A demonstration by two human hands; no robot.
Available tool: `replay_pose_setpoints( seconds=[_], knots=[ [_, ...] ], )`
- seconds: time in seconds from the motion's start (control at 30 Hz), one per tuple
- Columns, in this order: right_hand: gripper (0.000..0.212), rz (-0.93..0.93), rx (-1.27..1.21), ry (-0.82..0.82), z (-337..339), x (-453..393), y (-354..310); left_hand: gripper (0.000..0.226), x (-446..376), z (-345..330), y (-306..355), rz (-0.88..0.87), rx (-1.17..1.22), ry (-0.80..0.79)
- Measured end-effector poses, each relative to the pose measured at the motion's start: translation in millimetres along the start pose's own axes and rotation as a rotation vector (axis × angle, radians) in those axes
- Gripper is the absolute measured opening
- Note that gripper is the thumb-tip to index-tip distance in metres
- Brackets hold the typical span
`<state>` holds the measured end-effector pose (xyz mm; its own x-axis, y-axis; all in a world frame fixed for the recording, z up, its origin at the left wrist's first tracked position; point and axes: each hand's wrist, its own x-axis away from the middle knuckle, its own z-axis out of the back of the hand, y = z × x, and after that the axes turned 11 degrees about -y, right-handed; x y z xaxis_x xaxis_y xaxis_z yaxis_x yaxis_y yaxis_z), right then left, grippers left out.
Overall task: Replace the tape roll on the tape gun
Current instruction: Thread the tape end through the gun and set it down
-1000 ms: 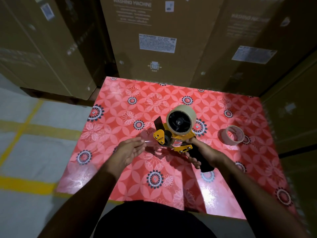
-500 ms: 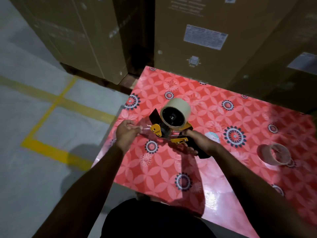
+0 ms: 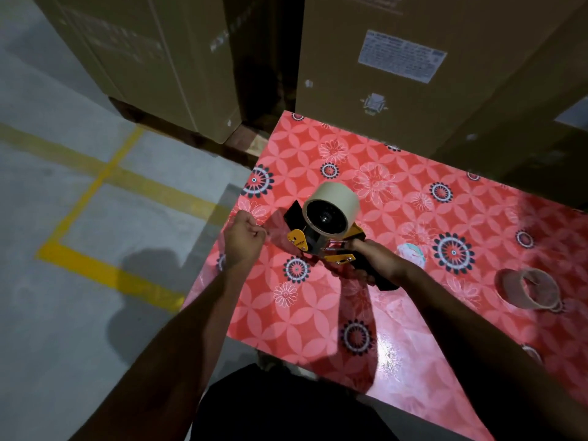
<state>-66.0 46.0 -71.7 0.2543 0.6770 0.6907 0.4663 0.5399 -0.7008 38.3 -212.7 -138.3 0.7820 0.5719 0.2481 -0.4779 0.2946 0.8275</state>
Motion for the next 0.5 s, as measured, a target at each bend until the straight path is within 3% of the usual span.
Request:
replay_pose_setpoints(
  seconds=[0.1, 0.2, 0.3, 0.4, 0.5],
  knots=[
    [0.052, -0.009, 0.052, 0.023, -1.4, -5.5, 3.2, 0.037, -1.8, -0.6, -12.6, -0.007, -0.106, 0.004],
    [0.054, 0.002, 0.037, 0.016, -0.1, -8.0, 9.7, 0.053, -0.3, 2.5, -19.1, 0.045, -0.150, 0.110],
    [0.038, -0.005, 0.050, 0.023, -2.1, -8.1, 12.7, 0.049, 5.3, 1.4, -23.4, -0.096, -0.322, 0.124],
    [0.043, -0.022, 0.027, 0.016, -2.8, -6.9, 11.1, 0.047, 7.6, -8.7, -24.9, -0.256, -0.570, -0.084],
    [0.075, -0.027, 0.043, 0.002, -0.1, -8.5, 13.0, 0.071, 12.4, -13.2, -37.9, -0.313, -0.814, -0.394]
  ],
)
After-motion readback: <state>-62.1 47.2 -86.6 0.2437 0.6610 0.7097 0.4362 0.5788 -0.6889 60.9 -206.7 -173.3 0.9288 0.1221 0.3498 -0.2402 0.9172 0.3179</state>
